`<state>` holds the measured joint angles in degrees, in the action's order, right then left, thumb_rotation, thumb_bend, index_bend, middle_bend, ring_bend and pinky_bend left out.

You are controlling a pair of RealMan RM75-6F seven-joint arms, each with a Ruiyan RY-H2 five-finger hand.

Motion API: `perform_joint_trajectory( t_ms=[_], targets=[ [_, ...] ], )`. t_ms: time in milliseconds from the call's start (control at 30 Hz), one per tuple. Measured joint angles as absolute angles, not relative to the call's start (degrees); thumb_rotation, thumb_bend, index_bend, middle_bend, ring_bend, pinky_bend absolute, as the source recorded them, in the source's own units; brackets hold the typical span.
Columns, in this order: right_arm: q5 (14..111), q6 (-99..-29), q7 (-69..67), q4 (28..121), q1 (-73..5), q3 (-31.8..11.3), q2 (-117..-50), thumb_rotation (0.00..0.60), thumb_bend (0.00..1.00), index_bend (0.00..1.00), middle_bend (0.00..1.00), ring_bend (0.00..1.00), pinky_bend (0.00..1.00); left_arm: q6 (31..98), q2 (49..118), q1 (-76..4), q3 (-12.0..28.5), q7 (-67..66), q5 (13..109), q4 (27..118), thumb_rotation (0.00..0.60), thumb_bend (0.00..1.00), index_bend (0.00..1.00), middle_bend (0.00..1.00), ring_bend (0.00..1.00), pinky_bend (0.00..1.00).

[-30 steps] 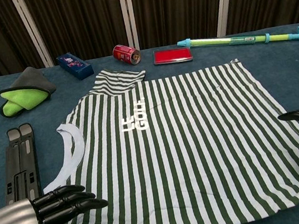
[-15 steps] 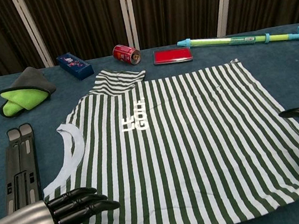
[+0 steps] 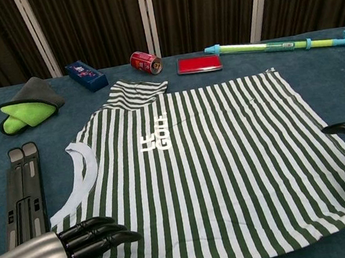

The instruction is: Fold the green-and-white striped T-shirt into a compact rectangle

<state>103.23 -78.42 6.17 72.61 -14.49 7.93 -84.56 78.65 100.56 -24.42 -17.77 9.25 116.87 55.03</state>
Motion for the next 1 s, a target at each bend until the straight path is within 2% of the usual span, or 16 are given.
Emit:
perform_joint_trajectory(
  t_ms=[267, 700, 1000],
  targets=[
    [103.2, -78.6, 5.9, 72.8, -14.5, 7.9, -84.4, 0.6, 0.45, 0.72, 0.0, 0.0, 0.0, 78.3, 100.9, -24.8, -18.0, 9.2, 116.1, 55.5, 0.6, 0.49, 0.47, 0.0, 0.0, 0.0],
    [103.2, -78.8, 5.8, 72.8, -14.6, 7.9, -84.2, 0.6, 0.45, 0.72, 0.0, 0.0, 0.0, 78.1, 101.2, -24.8, -18.1, 10.4, 114.5, 56.2, 0.6, 0.58, 0.64, 0.0, 0.0, 0.0],
    [103.3, -78.5, 5.1, 72.8, -14.9, 7.9, -84.2, 0.6, 0.46, 0.73, 0.0, 0.0, 0.0, 78.8, 100.6, -24.1, -18.5, 12.1, 113.4, 57.7, 0.6, 0.58, 0.67, 0.0, 0.0, 0.0]
  ],
)
